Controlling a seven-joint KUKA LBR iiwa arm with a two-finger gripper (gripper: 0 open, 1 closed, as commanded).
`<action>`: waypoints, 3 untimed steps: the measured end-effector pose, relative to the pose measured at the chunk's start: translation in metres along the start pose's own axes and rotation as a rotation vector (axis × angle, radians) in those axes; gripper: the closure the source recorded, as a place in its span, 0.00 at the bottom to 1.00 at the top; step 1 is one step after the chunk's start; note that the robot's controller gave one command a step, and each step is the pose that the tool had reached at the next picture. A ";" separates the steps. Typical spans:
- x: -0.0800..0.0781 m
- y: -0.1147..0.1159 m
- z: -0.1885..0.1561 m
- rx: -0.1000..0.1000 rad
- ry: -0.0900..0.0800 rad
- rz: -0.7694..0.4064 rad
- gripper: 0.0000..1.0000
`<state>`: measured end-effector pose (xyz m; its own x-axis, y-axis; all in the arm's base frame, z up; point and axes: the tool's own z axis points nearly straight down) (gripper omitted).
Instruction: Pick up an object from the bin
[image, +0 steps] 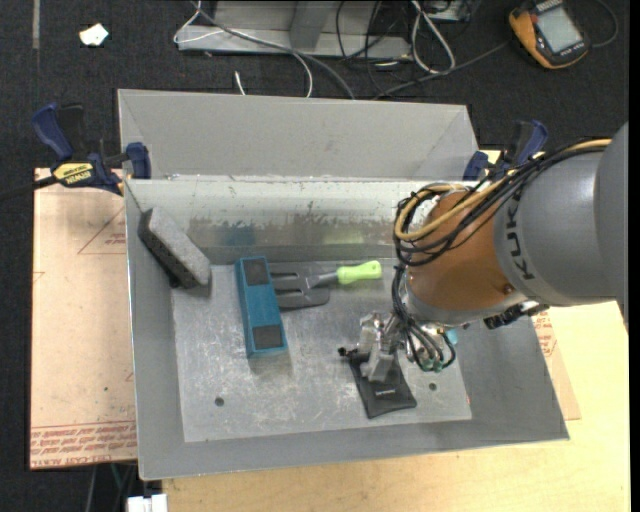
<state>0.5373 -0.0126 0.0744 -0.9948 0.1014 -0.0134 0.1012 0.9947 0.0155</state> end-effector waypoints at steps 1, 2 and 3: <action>0.000 0.000 0.000 0.000 0.000 0.001 1.00; 0.000 0.000 0.000 0.000 0.000 0.001 1.00; 0.000 0.000 0.000 0.000 0.000 0.001 1.00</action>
Offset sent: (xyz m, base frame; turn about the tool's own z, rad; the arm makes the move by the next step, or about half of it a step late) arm 0.0000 0.0000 0.0000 0.0000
